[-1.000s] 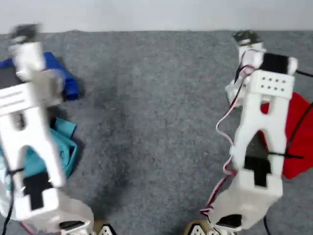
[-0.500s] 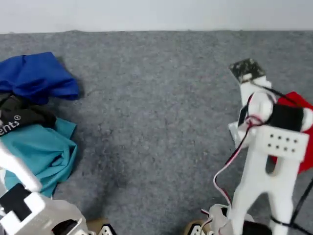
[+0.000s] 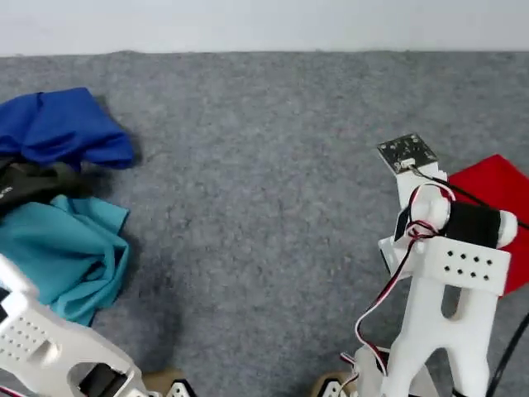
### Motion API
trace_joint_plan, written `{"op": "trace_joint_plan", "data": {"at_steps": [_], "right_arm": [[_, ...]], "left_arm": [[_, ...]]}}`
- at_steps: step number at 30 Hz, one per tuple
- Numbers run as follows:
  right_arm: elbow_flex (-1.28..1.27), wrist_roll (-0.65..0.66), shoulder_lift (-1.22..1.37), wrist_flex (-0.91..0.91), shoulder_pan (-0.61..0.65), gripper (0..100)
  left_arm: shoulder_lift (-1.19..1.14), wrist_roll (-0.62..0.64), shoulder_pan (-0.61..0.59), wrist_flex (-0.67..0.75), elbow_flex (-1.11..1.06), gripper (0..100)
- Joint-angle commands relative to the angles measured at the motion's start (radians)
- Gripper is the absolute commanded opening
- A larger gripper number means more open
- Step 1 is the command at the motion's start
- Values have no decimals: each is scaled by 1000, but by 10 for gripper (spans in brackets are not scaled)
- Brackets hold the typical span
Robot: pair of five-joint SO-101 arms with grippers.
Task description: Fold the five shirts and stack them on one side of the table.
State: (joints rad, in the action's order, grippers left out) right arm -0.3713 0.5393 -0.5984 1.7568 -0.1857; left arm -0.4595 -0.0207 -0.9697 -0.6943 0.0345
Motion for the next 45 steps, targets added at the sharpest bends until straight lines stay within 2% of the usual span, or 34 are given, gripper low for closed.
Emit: {"op": "trace_joint_plan", "data": {"at_steps": [1, 3, 7, 15, 18, 22, 27, 30, 34, 39, 45], "right_arm": [[-2, 6, -21, 24, -10, 154], [-2, 6, -16, 22, -10, 154], [-2, 6, -16, 22, -8, 154], [-2, 5, -22, 22, -5, 154], [-2, 5, -22, 22, -10, 154], [-3, 5, -22, 22, -4, 154], [-3, 5, -16, 22, -4, 154], [-3, 5, -15, 1, -4, 154], [-3, 5, -13, -24, -2, 154], [-69, 5, -13, -124, -1, 154], [-167, 6, -13, -223, 27, 154]], "left_arm": [[26, 5, -5, 20, 35, 17], [74, 6, 8, -3, 36, 11], [250, 6, 89, -144, 39, 12], [717, 6, 410, -586, 35, 12], [829, 5, 482, -643, 31, 13], [825, 9, 351, -523, -8, 14], [730, 6, 221, -341, -170, 19], [611, 8, 167, -279, -213, 81], [442, 12, 81, -262, -147, 155], [252, 9, -5, -273, -5, 160], [37, 8, -32, -391, 183, 160]]}}
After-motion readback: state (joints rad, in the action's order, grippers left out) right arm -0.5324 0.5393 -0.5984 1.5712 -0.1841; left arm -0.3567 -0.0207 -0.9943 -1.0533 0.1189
